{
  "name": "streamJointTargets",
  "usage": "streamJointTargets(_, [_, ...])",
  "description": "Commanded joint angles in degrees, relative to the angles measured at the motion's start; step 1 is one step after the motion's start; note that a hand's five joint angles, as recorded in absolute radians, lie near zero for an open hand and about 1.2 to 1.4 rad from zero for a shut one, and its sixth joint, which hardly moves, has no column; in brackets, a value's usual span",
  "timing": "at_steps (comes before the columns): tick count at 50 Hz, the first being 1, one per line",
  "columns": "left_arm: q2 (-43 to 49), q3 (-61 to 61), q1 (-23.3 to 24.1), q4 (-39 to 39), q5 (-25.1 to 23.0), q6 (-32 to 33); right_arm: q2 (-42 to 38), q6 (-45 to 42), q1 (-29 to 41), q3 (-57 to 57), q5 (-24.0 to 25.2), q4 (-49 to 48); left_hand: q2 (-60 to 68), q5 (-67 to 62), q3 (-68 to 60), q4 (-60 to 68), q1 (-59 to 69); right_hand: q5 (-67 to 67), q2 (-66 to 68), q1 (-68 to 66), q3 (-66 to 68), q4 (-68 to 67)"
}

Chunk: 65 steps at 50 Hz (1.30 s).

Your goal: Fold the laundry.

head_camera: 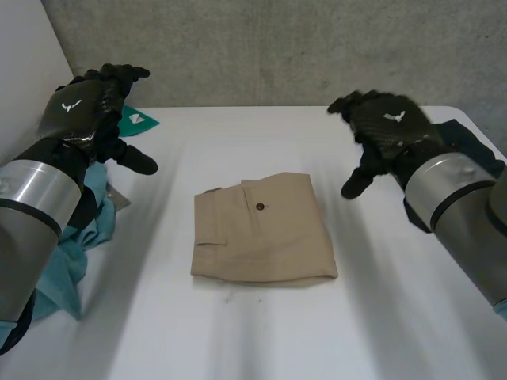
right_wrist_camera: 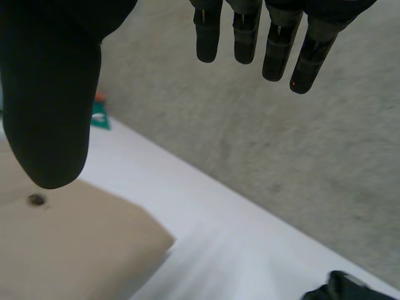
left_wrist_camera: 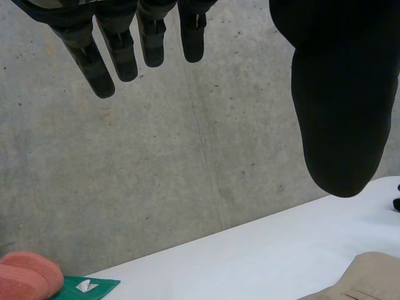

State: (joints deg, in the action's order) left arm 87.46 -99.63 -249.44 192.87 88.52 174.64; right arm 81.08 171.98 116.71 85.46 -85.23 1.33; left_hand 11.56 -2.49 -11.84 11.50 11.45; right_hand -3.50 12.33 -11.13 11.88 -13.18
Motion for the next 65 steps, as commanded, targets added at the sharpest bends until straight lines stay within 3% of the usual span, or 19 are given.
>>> streamJointTargets(1, [-0.01, -0.04, 0.0, 0.05, -0.01, 0.0, -4.87, -3.84, 1.58, 0.67, 4.99, 3.67, -1.56, 2.49, 1.84, -1.5, -1.45, 3.5, -2.33, 1.13, -1.88, 3.18])
streamJointTargets(6, [0.08, -0.13, 0.0, 0.05, 0.08, 0.0, -7.25, -4.55, 3.52, 3.39, 5.87, 2.98, -1.56, 2.49, 1.84, -1.5, -1.45, 3.5, -2.33, 1.13, -1.88, 3.18])
streamJointTargets(19, [0.78, -0.21, 0.0, 0.05, 0.08, 0.0, -17.61, -4.55, 4.49, 9.72, 5.6, -12.66, -1.56, 2.49, 1.84, -1.5, -1.45, 3.5, -2.33, 1.13, -1.88, 3.18])
streamJointTargets(42, [0.78, -0.39, 0.0, 0.05, 0.08, 0.0, -24.65, -12.36, 5.02, 7.97, 5.16, -19.09, -1.56, 2.49, 1.84, -1.5, -1.45, 3.5, -2.33, 1.13, -1.88, 3.18])
streamJointTargets(54, [0.78, -0.48, 0.0, 0.14, 0.08, 0.0, -25.71, -14.04, 4.84, 6.91, 5.08, -22.33, -1.56, 2.49, 1.84, -1.5, -1.45, -24.64, 25.81, -27.01, 26.26, -24.96])
streamJointTargets(65, [0.87, -0.48, 0.0, 0.14, 0.08, 0.0, -25.8, -17.98, 4.84, 4.98, 5.16, -23.13, -1.56, 2.49, 1.84, -1.5, -1.45, -41.97, 43.14, -44.34, 43.59, -42.29])
